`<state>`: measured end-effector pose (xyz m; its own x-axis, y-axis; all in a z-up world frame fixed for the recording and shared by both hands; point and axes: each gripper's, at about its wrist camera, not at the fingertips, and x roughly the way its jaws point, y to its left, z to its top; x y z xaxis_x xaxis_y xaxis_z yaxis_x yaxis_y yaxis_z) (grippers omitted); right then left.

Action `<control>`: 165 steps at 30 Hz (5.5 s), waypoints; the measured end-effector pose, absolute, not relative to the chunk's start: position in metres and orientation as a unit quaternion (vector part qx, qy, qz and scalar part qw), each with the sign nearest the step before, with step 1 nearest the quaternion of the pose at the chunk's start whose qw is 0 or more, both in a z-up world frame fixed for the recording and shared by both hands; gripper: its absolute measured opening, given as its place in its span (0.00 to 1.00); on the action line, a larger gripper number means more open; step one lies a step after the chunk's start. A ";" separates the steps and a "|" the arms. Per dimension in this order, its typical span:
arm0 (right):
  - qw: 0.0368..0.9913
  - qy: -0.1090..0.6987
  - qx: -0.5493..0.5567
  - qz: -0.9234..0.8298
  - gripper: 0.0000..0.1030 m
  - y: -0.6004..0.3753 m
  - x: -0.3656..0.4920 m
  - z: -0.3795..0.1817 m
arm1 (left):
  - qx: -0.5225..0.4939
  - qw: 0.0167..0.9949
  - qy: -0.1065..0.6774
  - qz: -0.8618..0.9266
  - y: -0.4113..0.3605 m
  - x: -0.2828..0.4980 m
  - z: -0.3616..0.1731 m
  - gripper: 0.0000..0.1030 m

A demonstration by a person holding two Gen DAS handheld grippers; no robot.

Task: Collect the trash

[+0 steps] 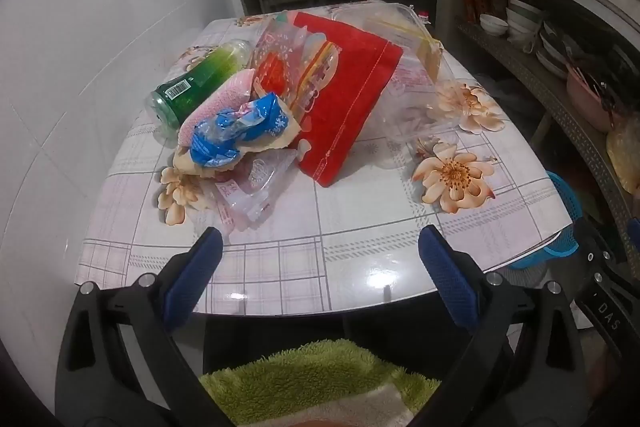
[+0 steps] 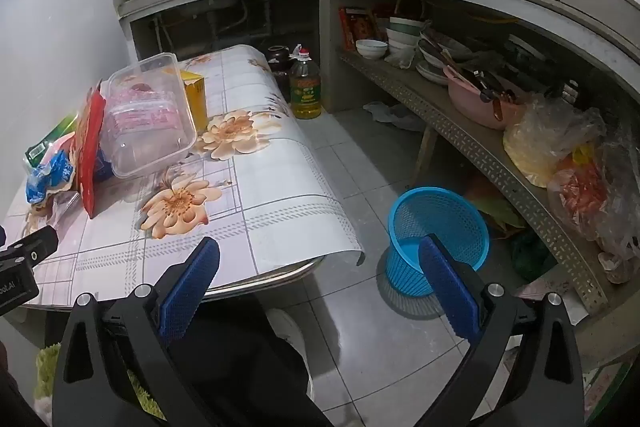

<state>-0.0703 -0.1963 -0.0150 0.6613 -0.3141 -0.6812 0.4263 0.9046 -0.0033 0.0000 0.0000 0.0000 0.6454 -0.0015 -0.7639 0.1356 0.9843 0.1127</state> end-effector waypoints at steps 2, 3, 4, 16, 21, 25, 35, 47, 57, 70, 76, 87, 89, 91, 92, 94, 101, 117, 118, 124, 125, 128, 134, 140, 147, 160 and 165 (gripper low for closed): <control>0.908 0.356 0.078 -0.204 0.94 -0.196 -0.071 -0.015 | 0.079 0.904 0.418 -0.040 0.000 0.000 0.001 0.92; 0.908 0.356 0.077 -0.205 0.94 -0.196 -0.071 -0.014 | 0.077 0.903 0.421 -0.039 0.000 0.000 0.001 0.92; 0.908 0.356 0.077 -0.205 0.94 -0.196 -0.071 -0.014 | 0.077 0.903 0.420 -0.040 0.000 0.000 0.001 0.92; 0.909 0.356 0.077 -0.204 0.94 -0.197 -0.071 -0.014 | 0.075 0.903 0.421 -0.040 -0.001 -0.001 -0.001 0.92; 0.909 0.356 0.078 -0.205 0.94 -0.196 -0.070 -0.014 | 0.076 0.902 0.424 -0.038 -0.003 -0.004 -0.002 0.92; 0.908 0.356 0.080 -0.204 0.94 -0.197 -0.072 -0.015 | 0.077 0.901 0.425 -0.040 -0.002 -0.002 -0.005 0.92; 0.908 0.356 0.080 -0.205 0.94 -0.199 -0.072 -0.015 | 0.076 0.901 0.425 -0.041 -0.002 -0.002 -0.005 0.92; 0.908 0.356 0.081 -0.205 0.94 -0.198 -0.072 -0.015 | 0.074 0.901 0.426 -0.039 0.004 -0.001 -0.008 0.92; 0.908 0.356 0.082 -0.205 0.94 -0.198 -0.072 -0.015 | 0.075 0.900 0.427 -0.039 0.005 -0.001 -0.008 0.92; 0.908 0.357 0.083 -0.205 0.94 -0.198 -0.071 -0.017 | 0.075 0.900 0.428 -0.039 0.005 0.000 -0.008 0.92; 0.907 0.359 0.086 -0.204 0.94 -0.197 -0.067 -0.021 | 0.076 0.900 0.427 -0.039 0.005 0.000 -0.008 0.92; 0.906 0.360 0.087 -0.204 0.94 -0.197 -0.067 -0.020 | 0.076 0.900 0.428 -0.039 0.005 0.000 -0.008 0.92; 0.906 0.360 0.087 -0.204 0.94 -0.197 -0.067 -0.021 | 0.076 0.900 0.429 -0.039 0.006 0.000 -0.008 0.92; 0.906 0.361 0.087 -0.204 0.94 -0.197 -0.067 -0.020 | 0.076 0.899 0.429 -0.039 0.005 0.000 -0.008 0.92; 0.906 0.361 0.087 -0.204 0.94 -0.197 -0.067 -0.020 | 0.075 0.899 0.429 -0.038 0.006 0.000 -0.008 0.92; 0.906 0.361 0.087 -0.205 0.94 -0.197 -0.067 -0.021 | 0.075 0.899 0.429 -0.039 0.007 0.000 -0.008 0.92; 0.905 0.363 0.084 -0.203 0.94 -0.196 -0.063 -0.021 | 0.066 0.904 0.420 -0.037 0.019 0.002 -0.008 0.92; 0.949 0.296 0.038 -0.098 0.94 -0.163 -0.004 0.013 | 0.038 0.932 0.360 -0.017 0.114 0.036 0.018 0.92; 0.951 0.293 0.040 -0.086 0.94 -0.159 -0.001 0.015 | 0.030 0.935 0.351 -0.035 0.119 0.037 0.020 0.92; 0.953 0.294 0.062 -0.025 0.94 -0.138 0.022 0.026 | 0.033 0.950 0.303 -0.076 0.125 0.039 0.028 0.92; 0.953 0.295 0.064 -0.020 0.94 -0.135 0.024 0.027 | 0.040 0.949 0.299 -0.089 0.122 0.042 0.029 0.92; 0.950 0.305 0.067 -0.006 0.94 -0.130 0.031 0.025 | 0.050 0.945 0.303 -0.113 0.112 0.051 0.026 0.91; 0.944 0.319 0.077 0.026 0.94 -0.131 0.040 0.023 | 0.094 0.924 0.344 -0.138 0.092 0.083 0.002 0.67; 0.939 0.324 0.095 0.066 0.94 -0.132 0.048 0.027 | 0.131 0.913 0.360 -0.142 0.085 0.092 -0.017 0.47; 0.935 0.330 0.094 0.095 0.94 -0.122 0.056 0.033 | 0.135 0.916 0.347 -0.146 0.091 0.085 -0.019 0.24; 0.928 0.291 -0.032 0.230 0.94 -0.069 0.079 0.078 | 0.050 0.939 0.316 -0.129 0.137 0.061 0.002 0.10; 0.871 0.301 -0.174 0.347 0.94 -0.010 0.122 0.109 | 0.005 0.939 0.330 -0.096 0.169 0.053 0.000 0.09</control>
